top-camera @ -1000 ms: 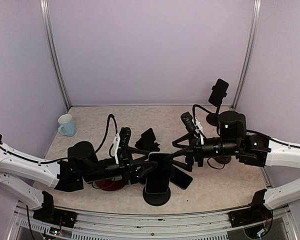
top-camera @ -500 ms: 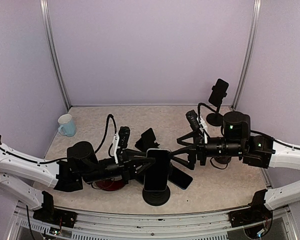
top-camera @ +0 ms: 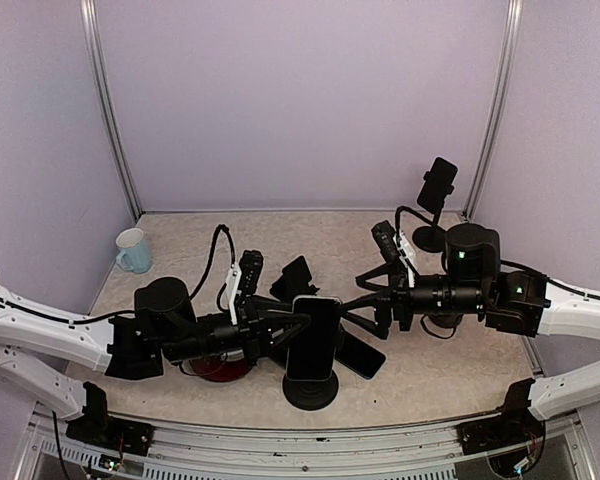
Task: Place the phone on the phone stand
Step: Pick up the phone stand with the phone from the corner of the board.
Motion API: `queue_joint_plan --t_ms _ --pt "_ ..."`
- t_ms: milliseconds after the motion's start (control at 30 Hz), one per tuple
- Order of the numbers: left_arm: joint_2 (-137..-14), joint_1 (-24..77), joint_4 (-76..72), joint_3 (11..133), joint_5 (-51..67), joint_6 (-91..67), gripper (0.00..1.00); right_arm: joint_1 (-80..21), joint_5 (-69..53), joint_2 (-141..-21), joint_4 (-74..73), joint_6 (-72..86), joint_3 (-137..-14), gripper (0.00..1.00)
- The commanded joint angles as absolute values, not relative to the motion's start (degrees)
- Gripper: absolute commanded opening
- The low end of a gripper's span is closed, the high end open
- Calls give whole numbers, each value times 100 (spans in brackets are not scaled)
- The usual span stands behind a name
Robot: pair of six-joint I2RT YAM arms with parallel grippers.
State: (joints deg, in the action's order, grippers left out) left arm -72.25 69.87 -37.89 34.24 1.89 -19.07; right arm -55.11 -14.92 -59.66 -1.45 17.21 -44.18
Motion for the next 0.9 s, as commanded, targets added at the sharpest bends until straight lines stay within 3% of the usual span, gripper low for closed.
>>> queue_joint_plan --t_ms 0,867 --pt "-6889 6851 -3891 3734 57 -1721 0 -5478 -1294 -5884 -332 1605 -4442 100" --pt "-6167 6393 -3743 3505 153 -1786 0 -5309 -1366 -6028 -196 1619 -4290 100"
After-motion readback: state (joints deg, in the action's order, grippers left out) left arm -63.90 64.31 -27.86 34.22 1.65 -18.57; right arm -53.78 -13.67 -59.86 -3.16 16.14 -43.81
